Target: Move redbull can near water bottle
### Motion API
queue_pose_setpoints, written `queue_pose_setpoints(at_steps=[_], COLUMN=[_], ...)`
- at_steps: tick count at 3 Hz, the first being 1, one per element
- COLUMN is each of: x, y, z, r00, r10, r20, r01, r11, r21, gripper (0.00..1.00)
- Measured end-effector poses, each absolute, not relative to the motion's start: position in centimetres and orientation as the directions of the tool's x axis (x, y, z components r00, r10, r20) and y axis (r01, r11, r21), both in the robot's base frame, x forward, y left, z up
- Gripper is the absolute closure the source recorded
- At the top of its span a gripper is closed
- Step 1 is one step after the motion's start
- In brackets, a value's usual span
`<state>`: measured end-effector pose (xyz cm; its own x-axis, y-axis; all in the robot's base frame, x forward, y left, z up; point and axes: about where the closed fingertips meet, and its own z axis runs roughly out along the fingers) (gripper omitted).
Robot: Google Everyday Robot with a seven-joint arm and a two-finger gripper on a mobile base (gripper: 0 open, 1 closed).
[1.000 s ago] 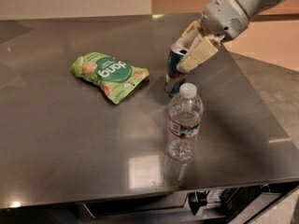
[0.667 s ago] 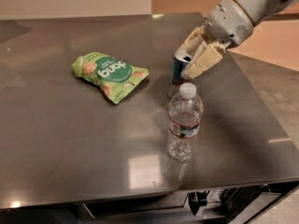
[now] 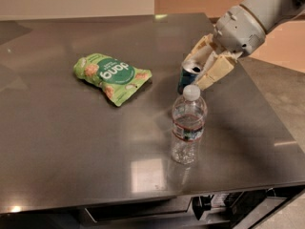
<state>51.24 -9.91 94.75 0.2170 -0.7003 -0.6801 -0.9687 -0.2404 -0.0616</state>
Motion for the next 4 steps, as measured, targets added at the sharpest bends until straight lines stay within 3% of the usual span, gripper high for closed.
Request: queue_pose_setpoints(at_steps=[1, 4], x=[50.6, 49.6], y=[-10.3, -11.0], z=[94.2, 92.5], r00=[0.232, 0.270], r10=[-0.706, -0.723], r20=[-0.669, -0.636], r01=[-0.964, -0.951], r11=[-0.258, -0.304], r21=[-0.062, -0.059], gripper=[0.85, 0.15])
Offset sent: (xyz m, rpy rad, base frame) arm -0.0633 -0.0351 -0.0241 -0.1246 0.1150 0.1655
